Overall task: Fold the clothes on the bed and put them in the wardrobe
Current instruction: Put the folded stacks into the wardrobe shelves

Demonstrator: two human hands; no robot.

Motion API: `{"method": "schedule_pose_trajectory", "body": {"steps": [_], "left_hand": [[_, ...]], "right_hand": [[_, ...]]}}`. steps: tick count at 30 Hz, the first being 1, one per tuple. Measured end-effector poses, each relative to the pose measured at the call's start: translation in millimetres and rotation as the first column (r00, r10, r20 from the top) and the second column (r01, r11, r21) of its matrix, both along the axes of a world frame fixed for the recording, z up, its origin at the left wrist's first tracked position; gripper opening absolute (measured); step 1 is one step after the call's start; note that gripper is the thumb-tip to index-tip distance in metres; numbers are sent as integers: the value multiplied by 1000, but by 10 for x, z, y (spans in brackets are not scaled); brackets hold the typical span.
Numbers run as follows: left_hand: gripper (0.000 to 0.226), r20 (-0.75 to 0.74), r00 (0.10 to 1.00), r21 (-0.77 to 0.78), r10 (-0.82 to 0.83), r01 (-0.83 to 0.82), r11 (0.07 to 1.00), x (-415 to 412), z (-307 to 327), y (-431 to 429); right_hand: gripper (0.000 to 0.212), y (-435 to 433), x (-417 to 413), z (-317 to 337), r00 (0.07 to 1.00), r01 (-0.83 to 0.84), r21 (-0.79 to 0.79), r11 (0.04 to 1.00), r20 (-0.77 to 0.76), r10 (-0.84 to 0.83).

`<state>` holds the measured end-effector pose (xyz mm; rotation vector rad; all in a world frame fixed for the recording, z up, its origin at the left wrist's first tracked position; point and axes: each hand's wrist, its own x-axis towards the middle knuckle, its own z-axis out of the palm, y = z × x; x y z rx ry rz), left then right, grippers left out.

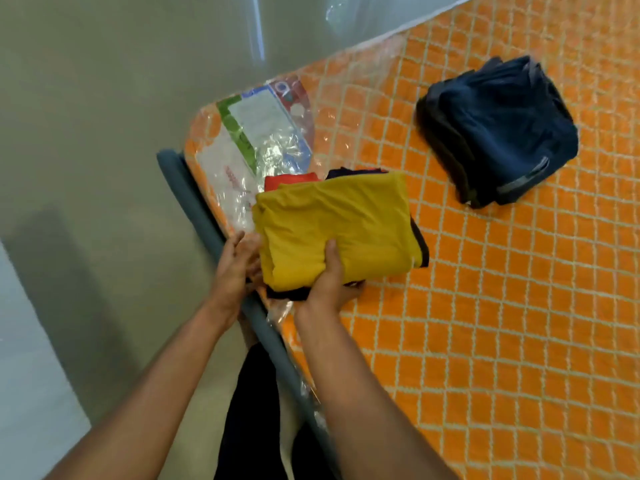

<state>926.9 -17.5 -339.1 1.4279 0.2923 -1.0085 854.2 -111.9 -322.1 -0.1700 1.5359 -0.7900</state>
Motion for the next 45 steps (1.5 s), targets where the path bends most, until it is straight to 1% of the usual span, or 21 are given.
{"method": "schedule_pose_trajectory", "body": {"steps": [2, 5, 7, 10, 11, 13, 15, 17, 19, 20, 21, 24, 26, 28, 32, 34, 37, 39, 41, 43, 45], "left_hand": [[100, -15, 999, -101, -36, 34, 994, -353, 42, 174], [85, 105, 990, -123, -95, 108, 987, -628, 87, 297], [86, 137, 975, -98, -175, 190, 977, -655, 55, 312], [107, 150, 954, 22, -260, 259, 966, -630, 14, 284], [113, 160, 952, 60, -263, 256, 965, -615, 7, 256], [116, 176, 954, 99, -245, 230, 968, -593, -9, 212], [115, 200, 953, 106, -228, 211, 972, -559, 3, 166], [114, 215, 954, 82, -209, 196, 977, -504, -27, 127], [116, 195, 962, 32, -193, 191, 981, -457, -73, 79], [115, 149, 970, -20, -194, 199, 980, -433, -93, 58], [112, 88, 974, -82, -210, 217, 973, -411, -76, 30], [97, -40, 943, -166, -330, 320, 933, -308, -76, -22], [100, -98, 925, -204, -367, 342, 917, -269, -110, -16], [110, -151, 923, -235, -353, 314, 920, -253, -152, -1], [107, -168, 941, -293, -294, 237, 926, -213, -190, 90], [104, -191, 936, -356, -296, 215, 910, -181, -147, 149], [103, -223, 935, -414, -276, 165, 895, -58, 76, 309], [99, -204, 944, -436, -260, 151, 887, 109, 271, 460], [86, -165, 960, -432, -226, 135, 892, 287, 555, 659], [72, -94, 984, -411, -150, 99, 906, 499, 882, 854], [69, 10, 997, -405, -71, 69, 911, 724, 1311, 1132]], "right_hand": [[104, 376, -354, -11, 999, -40, 55, 998, 4, 40], [108, 731, -909, -58, 984, -154, 68, 986, 97, 147], [116, 715, -1221, -26, 975, -180, 68, 981, 147, 169], [136, 360, -1621, -59, 962, -258, 10, 966, 99, 255], [138, 179, -1703, -56, 954, -295, -24, 955, 57, 296], [131, -201, -1833, -60, 911, -412, -112, 904, -19, 413], [120, -574, -1866, -7, 774, -633, -168, 756, -119, 622], [117, -893, -1824, 17, 554, -830, -185, 526, -163, 817], [109, -1105, -1689, 23, 337, -935, -183, 305, -184, 923], [103, -1180, -1607, 7, 258, -958, -180, 225, -186, 948], [100, -1232, -1522, -5, 223, -966, -171, 193, -171, 960], [118, -1325, -1338, -94, 236, -964, -150, 220, -97, 967], [99, -1318, -1271, -108, 223, -962, -175, 210, -58, 973], [85, -1289, -1226, -76, 221, -960, -175, 218, 1, 975], [118, -1218, -1187, -6, 235, -957, -150, 246, 90, 968], [112, -1150, -1124, 64, 237, -951, -177, 253, 104, 966], [100, -965, -977, 253, 300, -923, -219, 316, 106, 948], [96, -800, -790, 434, 306, -919, -226, 322, 106, 946], [93, -598, -574, 691, 297, -919, -231, 318, 124, 947], [112, -418, -307, 1009, 257, -916, -276, 290, 151, 955], [115, -189, 7, 1345, 204, -909, -327, 258, 191, 960]]}}
